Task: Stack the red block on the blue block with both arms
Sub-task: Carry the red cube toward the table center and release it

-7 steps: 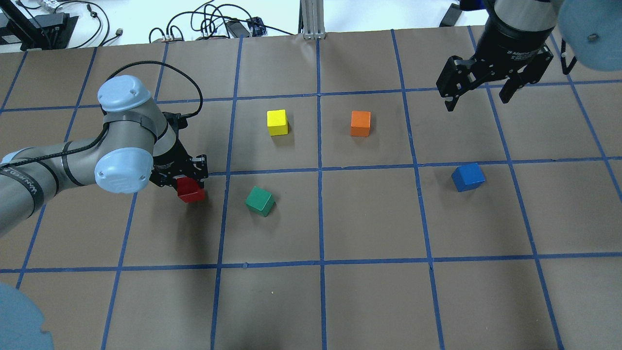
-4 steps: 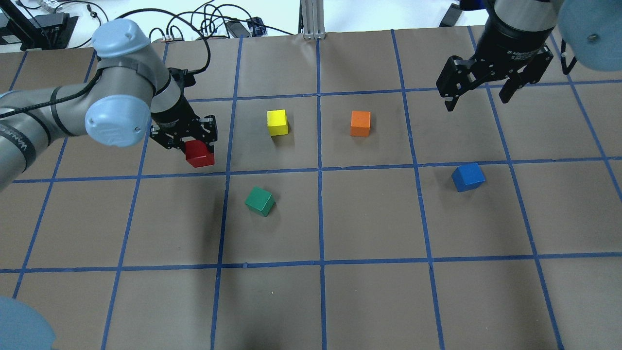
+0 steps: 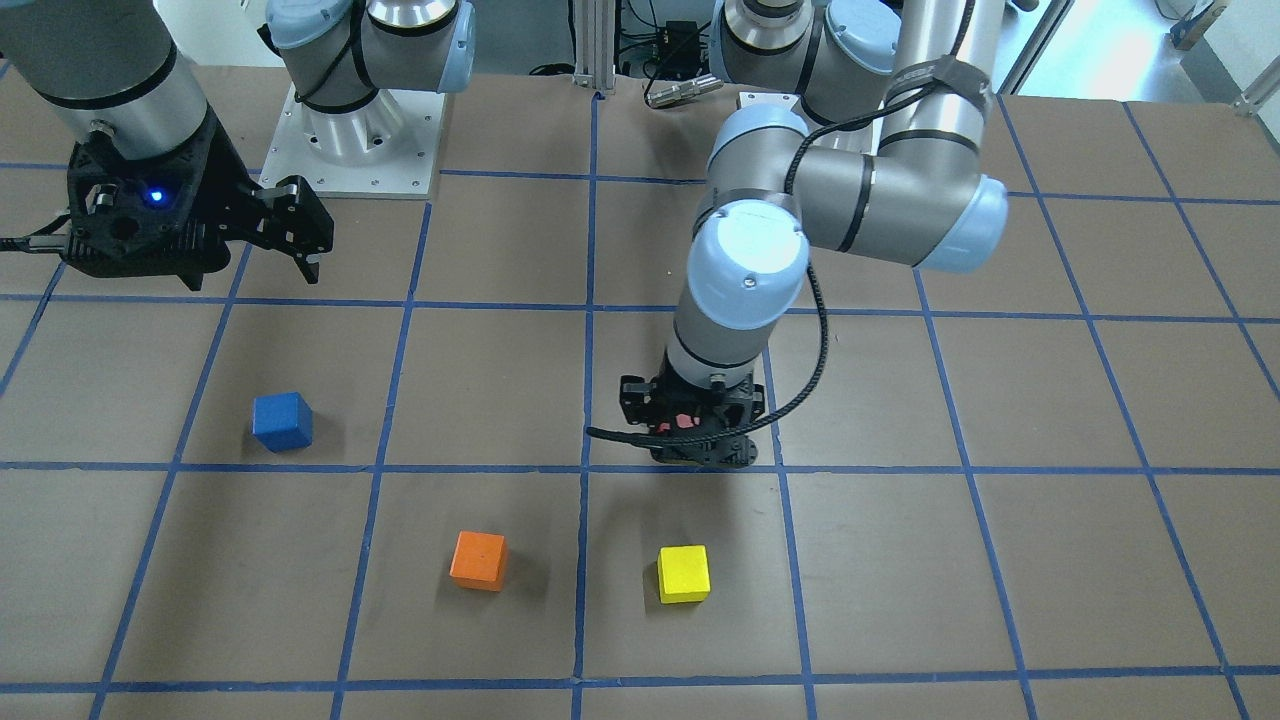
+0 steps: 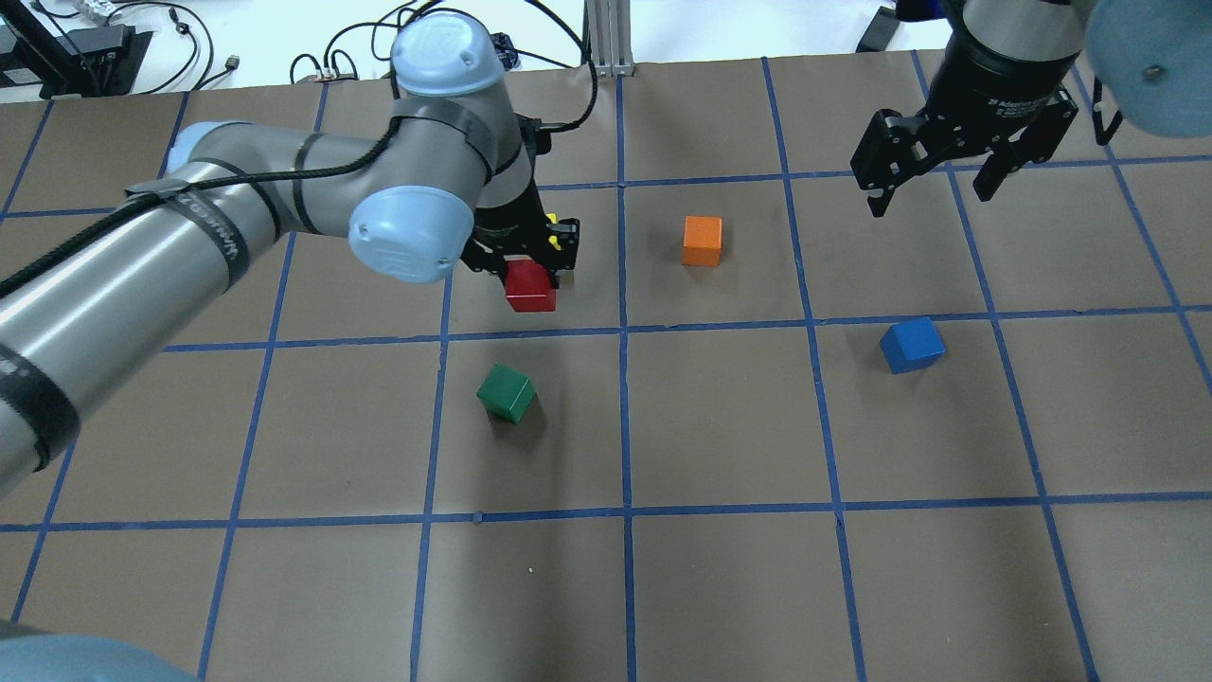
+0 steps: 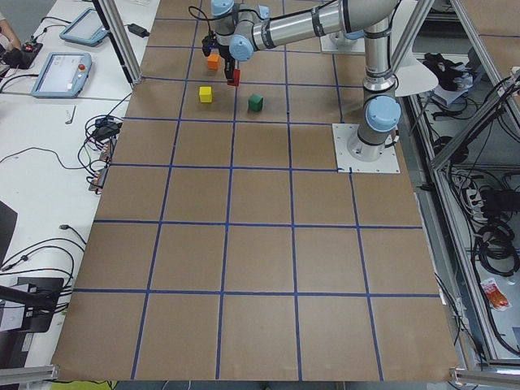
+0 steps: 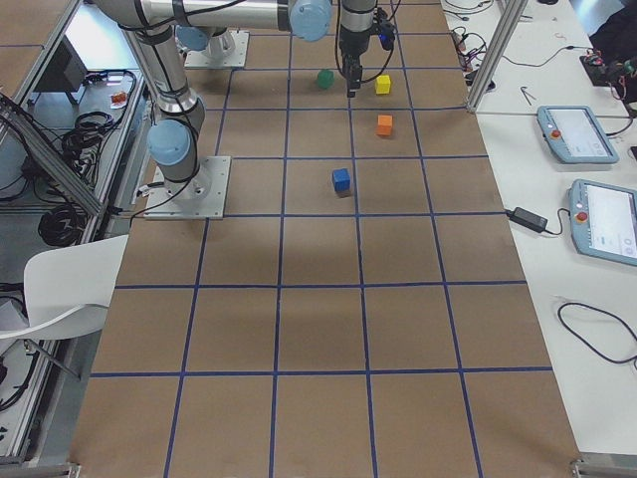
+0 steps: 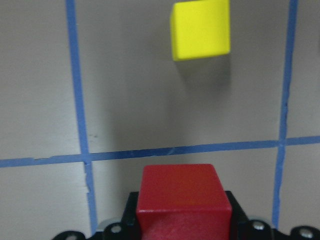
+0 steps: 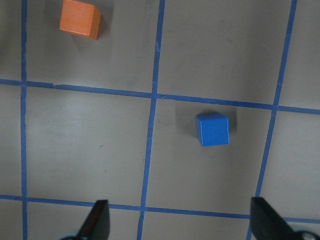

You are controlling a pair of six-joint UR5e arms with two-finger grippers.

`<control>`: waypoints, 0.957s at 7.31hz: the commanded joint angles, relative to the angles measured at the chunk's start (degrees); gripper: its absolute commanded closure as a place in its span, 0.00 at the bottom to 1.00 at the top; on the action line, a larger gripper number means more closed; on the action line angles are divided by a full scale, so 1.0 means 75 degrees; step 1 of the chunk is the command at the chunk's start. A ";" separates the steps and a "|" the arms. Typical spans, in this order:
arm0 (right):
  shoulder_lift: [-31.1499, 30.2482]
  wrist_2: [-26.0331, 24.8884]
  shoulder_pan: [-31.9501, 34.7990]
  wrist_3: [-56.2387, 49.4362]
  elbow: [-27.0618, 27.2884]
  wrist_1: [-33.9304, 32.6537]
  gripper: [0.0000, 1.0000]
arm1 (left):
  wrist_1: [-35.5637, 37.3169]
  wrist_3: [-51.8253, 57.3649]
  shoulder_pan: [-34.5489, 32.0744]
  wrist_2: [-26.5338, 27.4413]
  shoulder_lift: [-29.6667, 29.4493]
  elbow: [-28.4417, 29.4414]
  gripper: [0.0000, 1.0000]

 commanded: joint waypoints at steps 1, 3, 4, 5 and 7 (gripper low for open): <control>0.0018 -0.0001 0.0002 0.0066 -0.0006 -0.0015 0.00 | 0.1217 -0.0718 -0.0741 0.0035 -0.0789 0.0021 1.00; 0.0030 -0.0001 0.0002 0.0102 0.0005 -0.0038 0.00 | 0.1504 -0.0791 -0.0872 0.0047 -0.1189 0.0021 1.00; 0.0041 -0.0001 -0.0009 0.0114 0.0006 -0.0084 0.00 | 0.1527 -0.0803 -0.0873 0.0047 -0.1284 -0.0014 0.01; 0.0053 0.0011 0.0002 0.0114 0.0006 -0.0097 0.00 | 0.1539 -0.0710 -0.0873 0.0059 -0.1238 0.0009 0.00; 0.0077 -0.0001 -0.0010 0.0021 -0.0006 -0.0364 0.00 | 0.1156 -0.0662 -0.0524 -0.0011 -0.0830 0.0230 0.00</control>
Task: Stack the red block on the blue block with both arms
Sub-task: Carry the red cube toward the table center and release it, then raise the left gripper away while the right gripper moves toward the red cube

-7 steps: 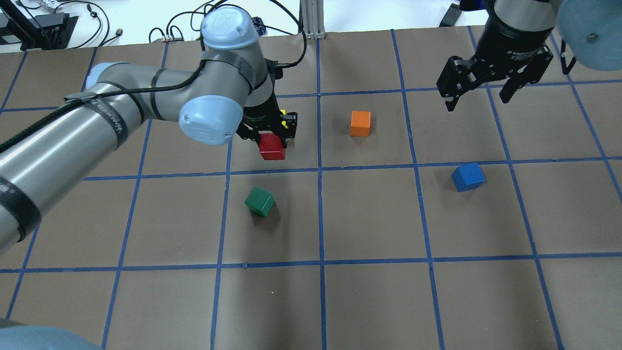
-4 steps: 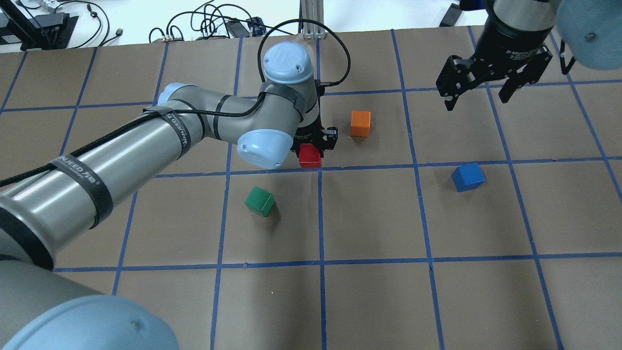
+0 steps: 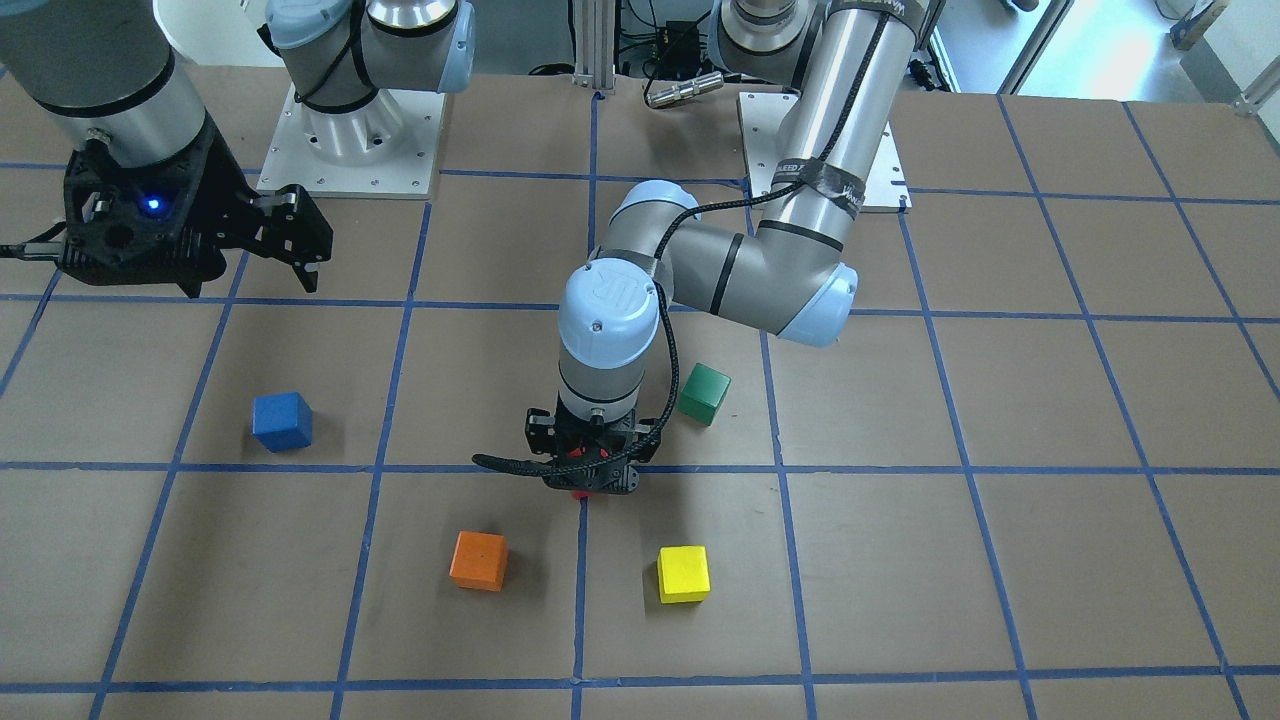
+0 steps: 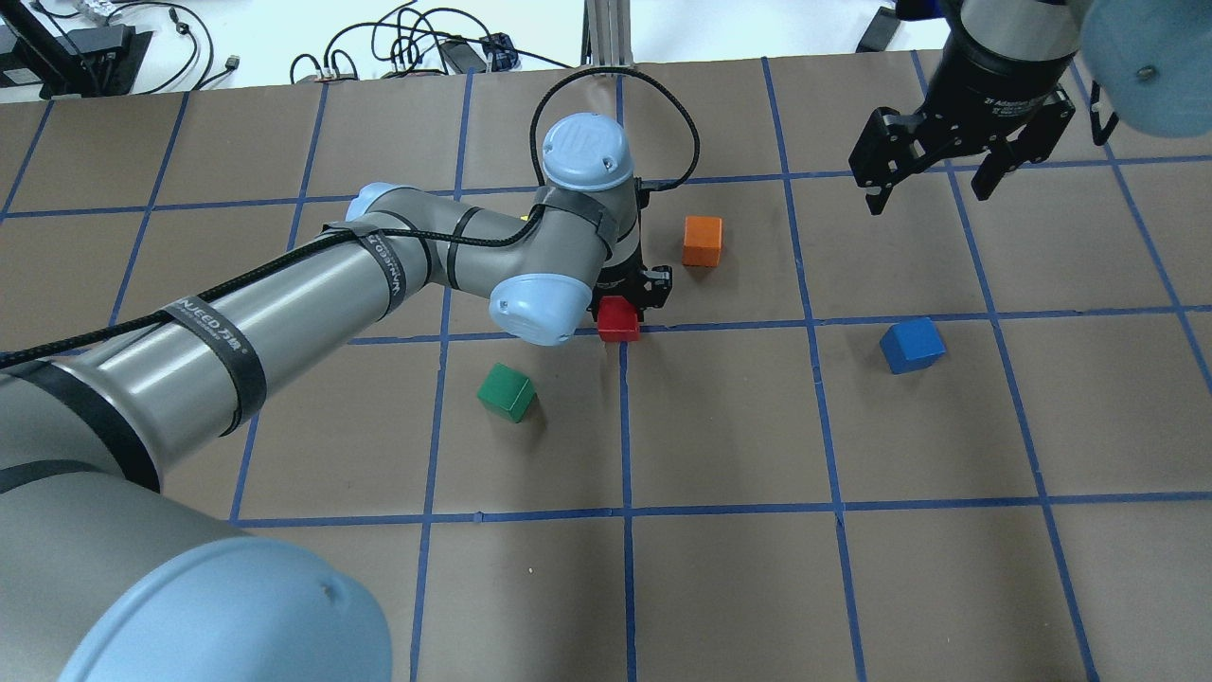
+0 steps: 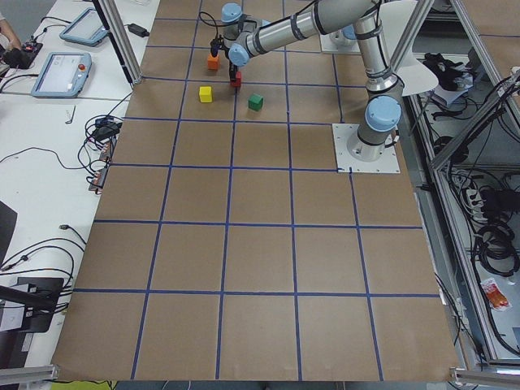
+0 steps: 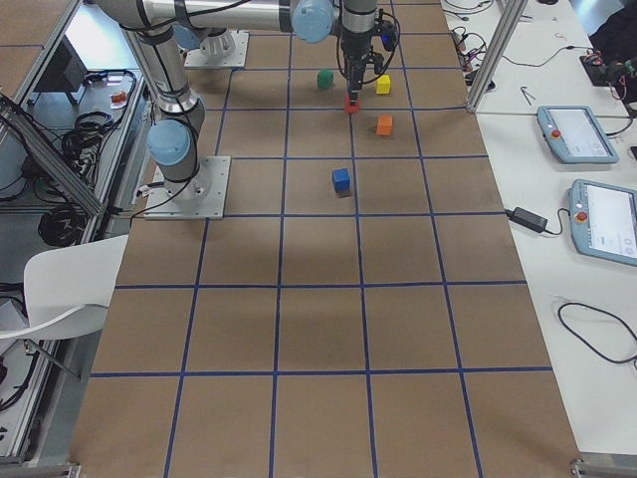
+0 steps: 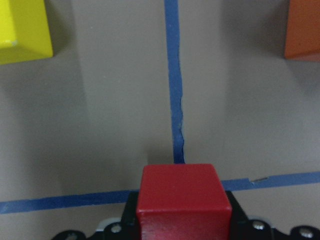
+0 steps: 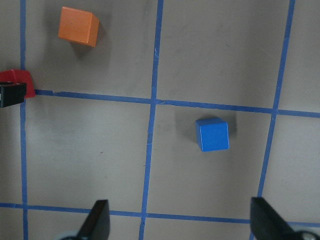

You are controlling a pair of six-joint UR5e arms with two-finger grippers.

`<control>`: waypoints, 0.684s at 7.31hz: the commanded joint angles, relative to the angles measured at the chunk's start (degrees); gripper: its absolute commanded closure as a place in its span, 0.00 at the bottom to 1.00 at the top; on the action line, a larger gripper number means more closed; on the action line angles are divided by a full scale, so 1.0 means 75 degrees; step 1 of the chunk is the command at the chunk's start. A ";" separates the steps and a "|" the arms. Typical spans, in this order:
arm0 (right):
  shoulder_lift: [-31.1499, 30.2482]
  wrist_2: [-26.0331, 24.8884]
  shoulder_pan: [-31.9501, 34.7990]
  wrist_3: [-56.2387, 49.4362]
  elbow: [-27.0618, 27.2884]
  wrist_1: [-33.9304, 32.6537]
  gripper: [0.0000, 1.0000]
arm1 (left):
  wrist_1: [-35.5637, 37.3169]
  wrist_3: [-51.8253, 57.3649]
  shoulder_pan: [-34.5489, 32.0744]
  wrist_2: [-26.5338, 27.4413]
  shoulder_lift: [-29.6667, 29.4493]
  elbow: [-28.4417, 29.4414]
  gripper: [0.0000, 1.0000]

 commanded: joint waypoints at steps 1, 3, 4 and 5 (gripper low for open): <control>0.0022 0.0038 -0.0003 -0.0011 0.0028 -0.0186 0.00 | -0.1204 0.0149 0.0483 -0.0056 0.0552 0.0580 0.00; 0.0266 -0.0008 -0.0003 0.0025 0.0040 -0.0197 0.00 | -0.4197 0.1910 0.1487 -0.0022 0.1360 0.1889 0.00; 0.0593 0.0061 -0.0003 0.0036 0.0017 -0.0163 0.00 | -0.5361 0.2789 0.2085 0.0048 0.1747 0.2488 0.00; 0.0631 0.0097 0.0043 0.0071 0.0017 -0.0151 0.00 | -0.6023 0.3506 0.2451 0.0130 0.2214 0.2703 0.00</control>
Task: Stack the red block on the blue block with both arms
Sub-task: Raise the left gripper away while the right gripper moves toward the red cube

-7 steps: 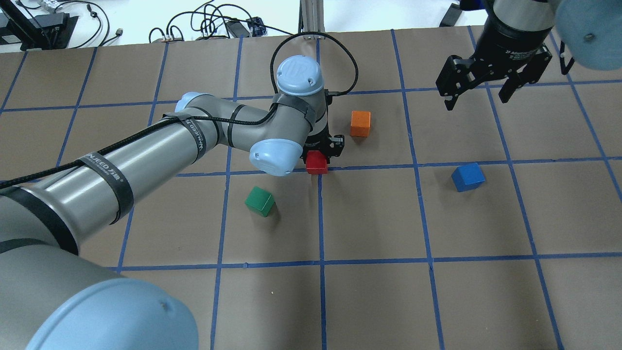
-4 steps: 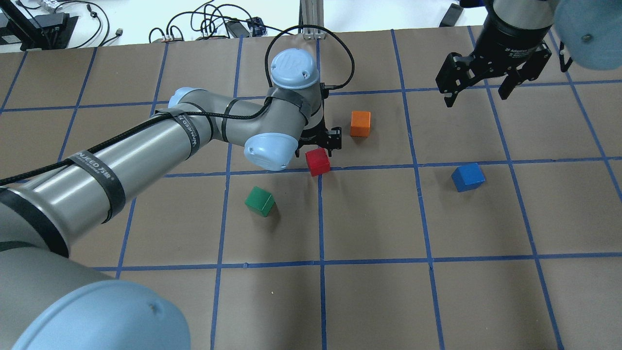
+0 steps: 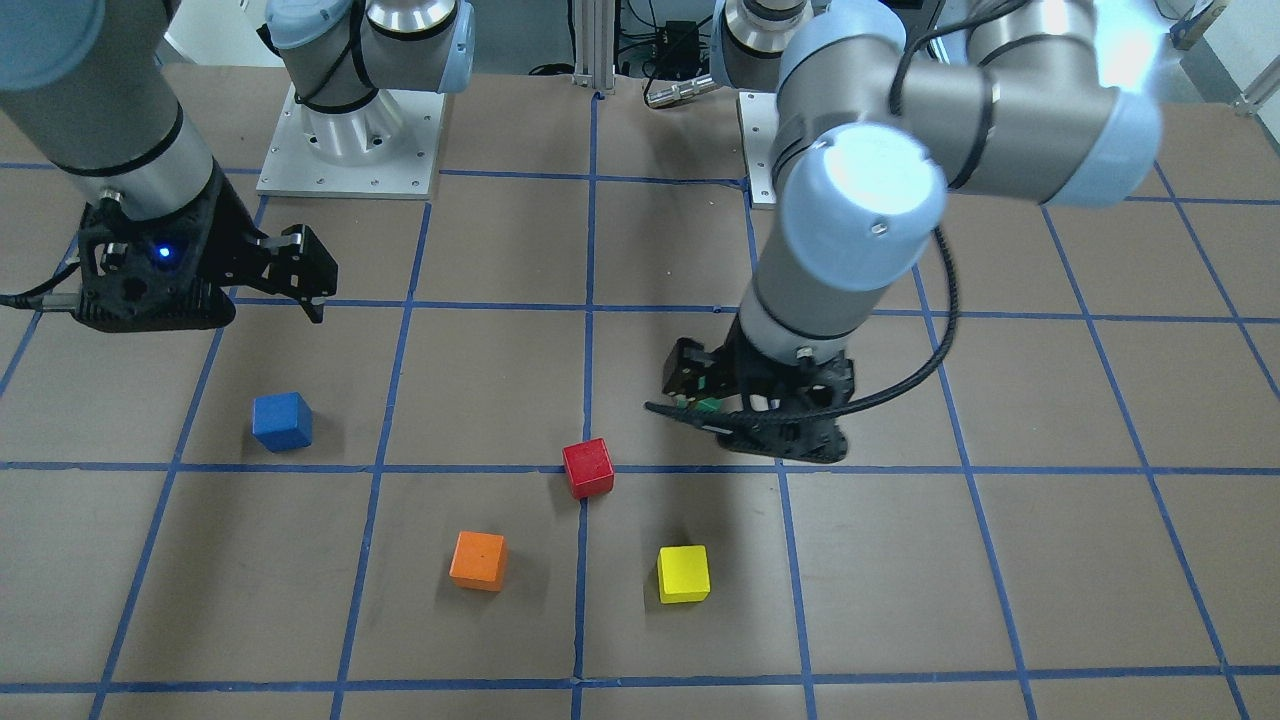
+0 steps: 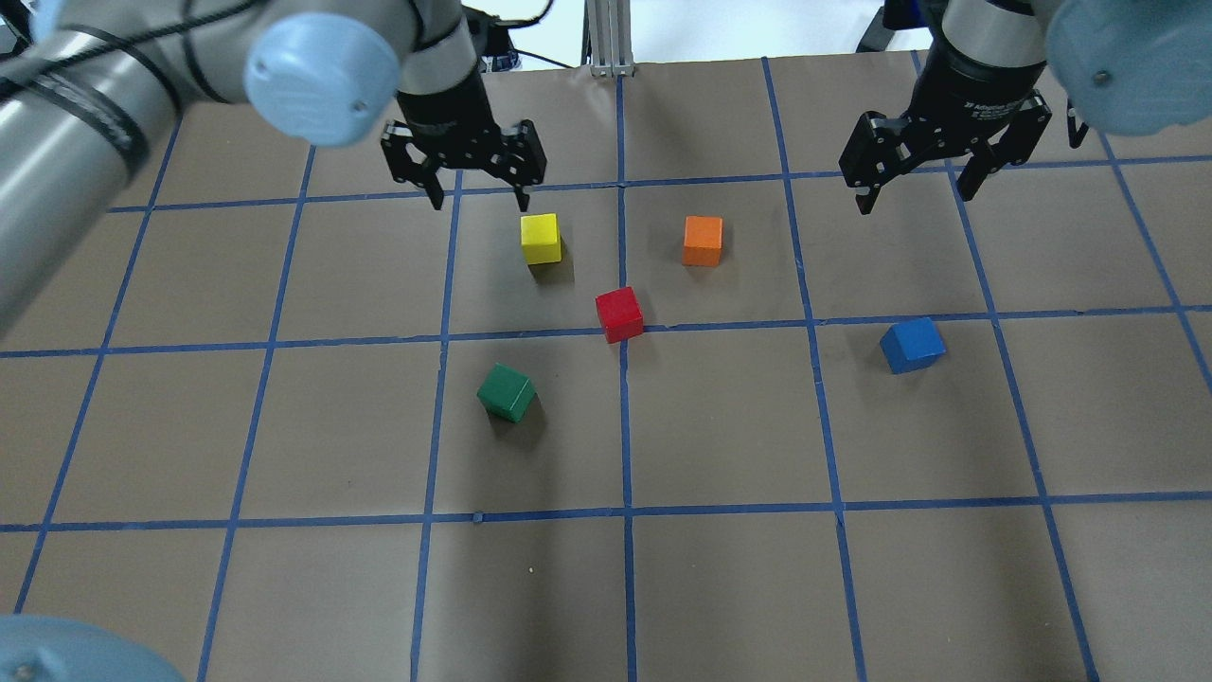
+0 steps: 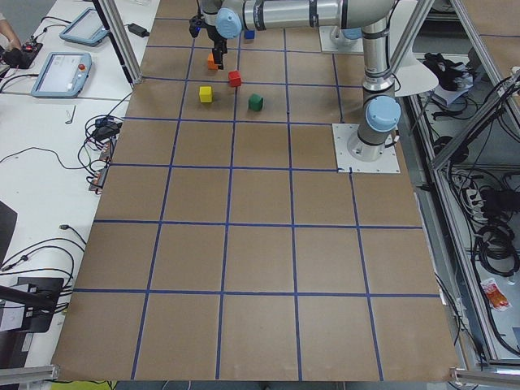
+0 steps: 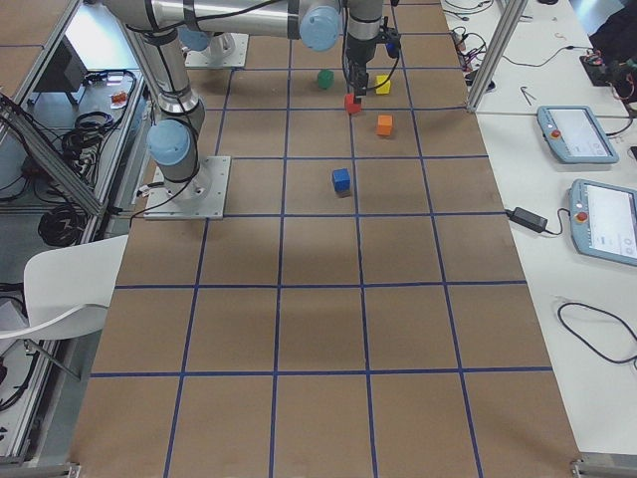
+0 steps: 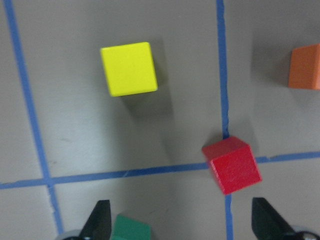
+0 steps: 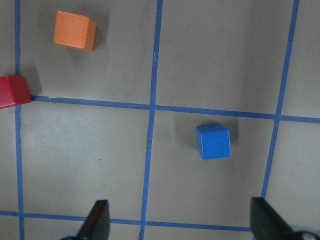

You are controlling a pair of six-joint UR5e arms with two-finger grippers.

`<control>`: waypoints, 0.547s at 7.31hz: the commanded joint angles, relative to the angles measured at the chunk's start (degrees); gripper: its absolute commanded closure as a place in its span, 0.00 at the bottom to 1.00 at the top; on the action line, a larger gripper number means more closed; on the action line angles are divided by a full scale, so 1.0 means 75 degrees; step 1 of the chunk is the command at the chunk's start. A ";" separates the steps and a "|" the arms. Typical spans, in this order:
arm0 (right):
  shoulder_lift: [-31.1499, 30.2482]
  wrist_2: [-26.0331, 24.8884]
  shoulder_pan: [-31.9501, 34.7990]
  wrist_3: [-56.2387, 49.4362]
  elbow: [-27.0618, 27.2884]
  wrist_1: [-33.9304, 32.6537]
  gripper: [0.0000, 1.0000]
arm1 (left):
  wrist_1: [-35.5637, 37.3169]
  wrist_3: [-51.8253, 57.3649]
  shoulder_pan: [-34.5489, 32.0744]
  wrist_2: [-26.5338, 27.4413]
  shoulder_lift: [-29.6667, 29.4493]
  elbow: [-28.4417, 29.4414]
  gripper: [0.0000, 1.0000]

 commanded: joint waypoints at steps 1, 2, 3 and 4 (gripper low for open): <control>0.0268 0.0051 0.0142 -0.0048 -0.0019 -0.0432 0.00 | -0.1271 0.1070 0.0770 0.0426 0.1084 0.0468 0.00; 0.0629 0.0039 0.0329 0.0056 0.0004 -0.1249 0.00 | -0.1667 0.1048 0.0784 0.0464 0.1484 0.0422 0.00; 0.1004 0.0004 0.0714 0.0080 0.0016 -0.1350 0.00 | -0.1821 0.1001 0.0749 0.0441 0.1882 0.0015 0.00; 0.1170 0.0062 0.0938 0.0068 -0.0007 -0.1339 0.00 | -0.1568 0.0977 0.0714 0.0429 0.2258 -0.0790 0.00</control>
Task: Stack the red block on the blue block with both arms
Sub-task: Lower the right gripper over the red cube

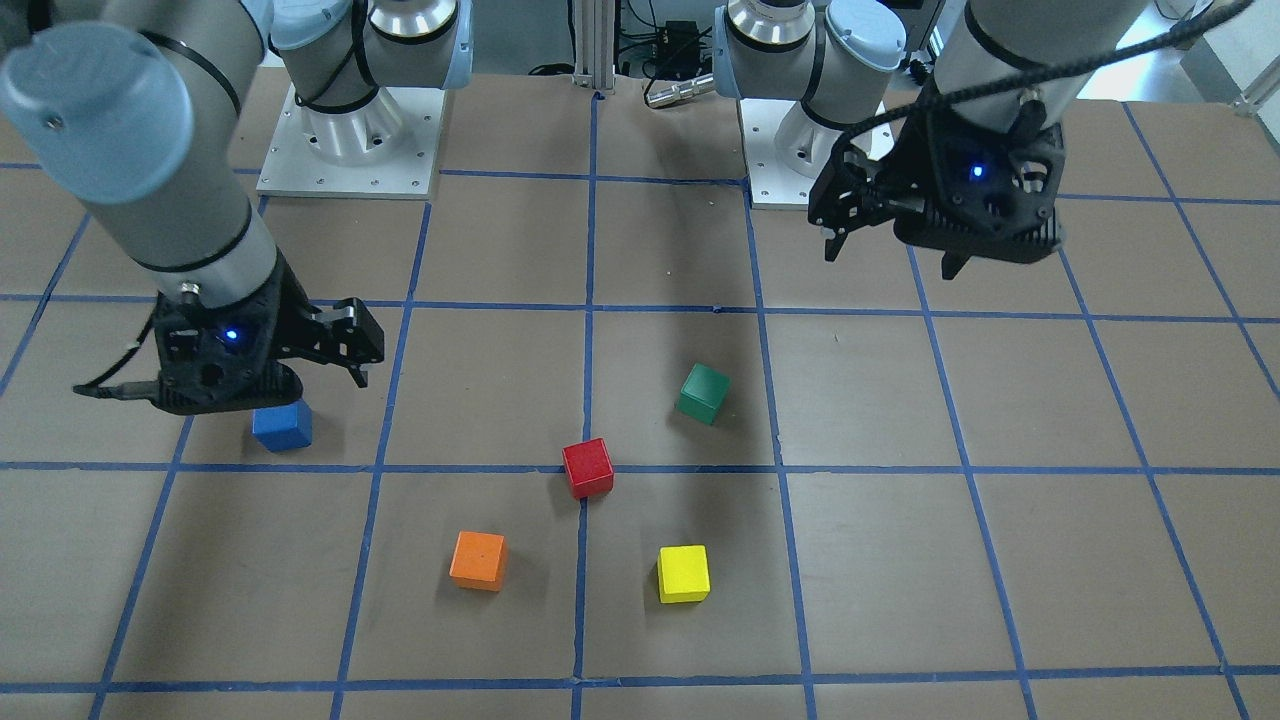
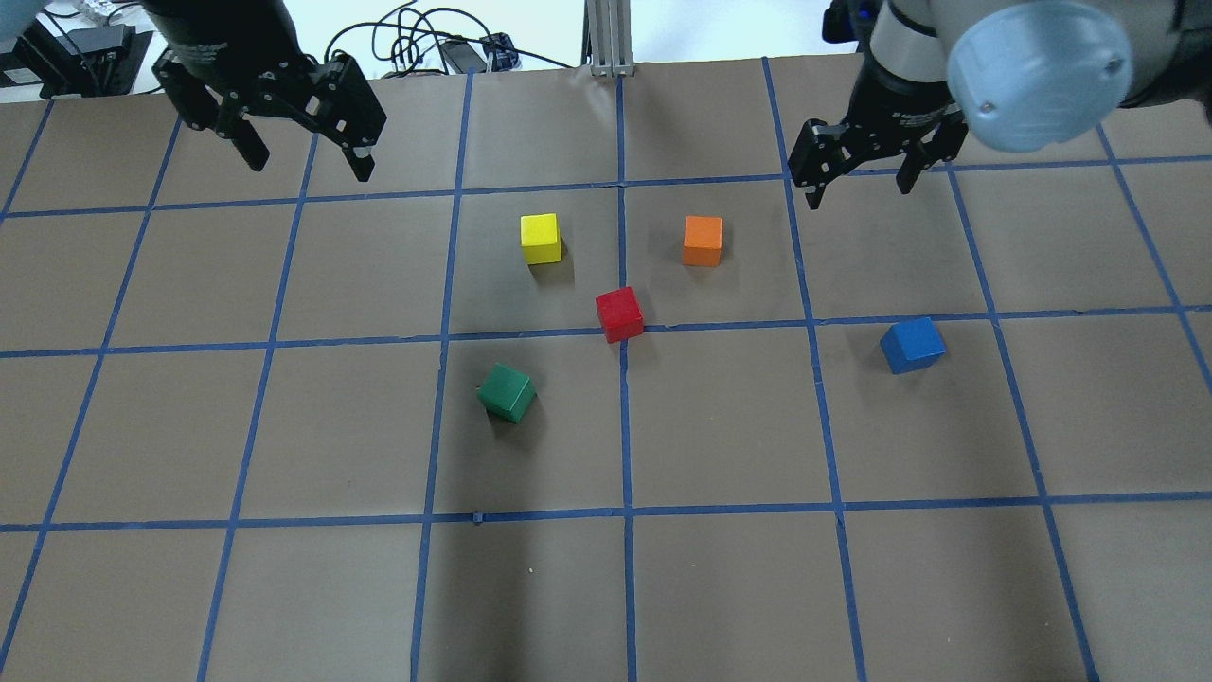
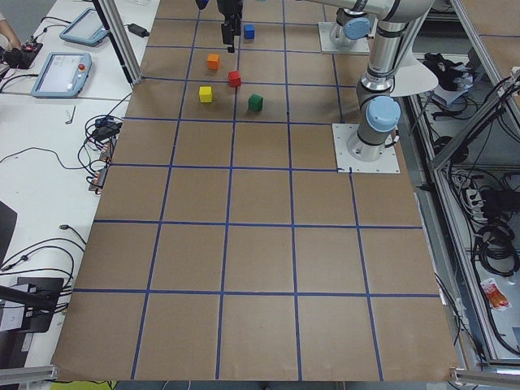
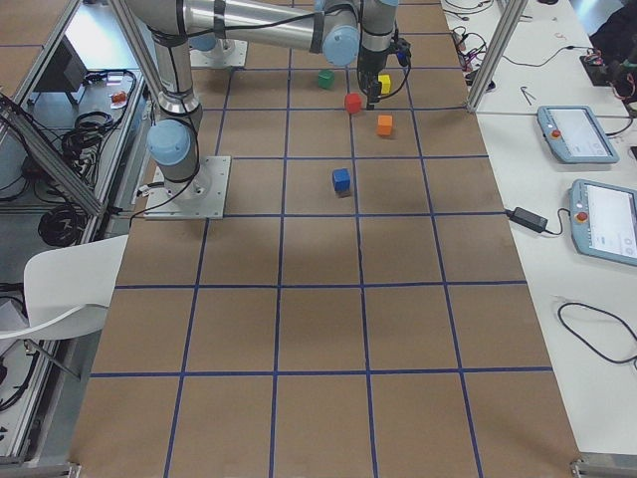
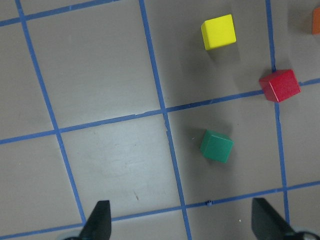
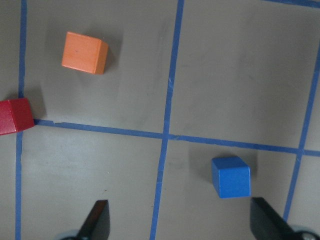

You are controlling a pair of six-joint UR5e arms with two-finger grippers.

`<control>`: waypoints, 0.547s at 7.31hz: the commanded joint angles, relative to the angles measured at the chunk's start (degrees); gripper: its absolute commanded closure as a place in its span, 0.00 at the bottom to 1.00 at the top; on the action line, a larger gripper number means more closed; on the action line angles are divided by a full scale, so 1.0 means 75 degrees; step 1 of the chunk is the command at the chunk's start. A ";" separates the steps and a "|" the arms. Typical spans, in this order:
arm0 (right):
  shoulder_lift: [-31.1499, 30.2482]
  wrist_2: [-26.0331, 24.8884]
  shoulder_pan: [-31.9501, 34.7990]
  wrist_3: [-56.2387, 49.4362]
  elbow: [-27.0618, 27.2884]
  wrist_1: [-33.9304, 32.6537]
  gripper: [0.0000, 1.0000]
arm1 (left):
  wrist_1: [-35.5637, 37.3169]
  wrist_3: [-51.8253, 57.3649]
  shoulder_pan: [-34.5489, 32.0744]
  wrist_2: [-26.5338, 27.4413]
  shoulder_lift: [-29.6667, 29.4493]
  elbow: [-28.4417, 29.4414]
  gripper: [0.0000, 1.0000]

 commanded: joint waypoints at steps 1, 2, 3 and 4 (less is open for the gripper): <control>0.0469 0.0207 0.0517 -0.0003 0.0036 -0.0129 0.00 | 0.1020 0.0063 -0.0020 0.0014 0.0858 -0.1363 0.00; 0.0610 0.0313 0.0798 0.0009 0.0001 -0.0186 0.00 | 0.1761 0.0040 -0.0009 0.0061 0.0897 -0.1612 0.00; 0.0762 0.0326 0.1044 -0.0003 0.0024 -0.0558 0.00 | 0.1826 0.0063 0.0107 0.0061 0.0874 -0.1592 0.00; 0.1042 0.0314 0.1302 0.0009 0.0025 -0.0771 0.00 | 0.2198 0.0063 0.0109 0.0061 0.0816 -0.1591 0.00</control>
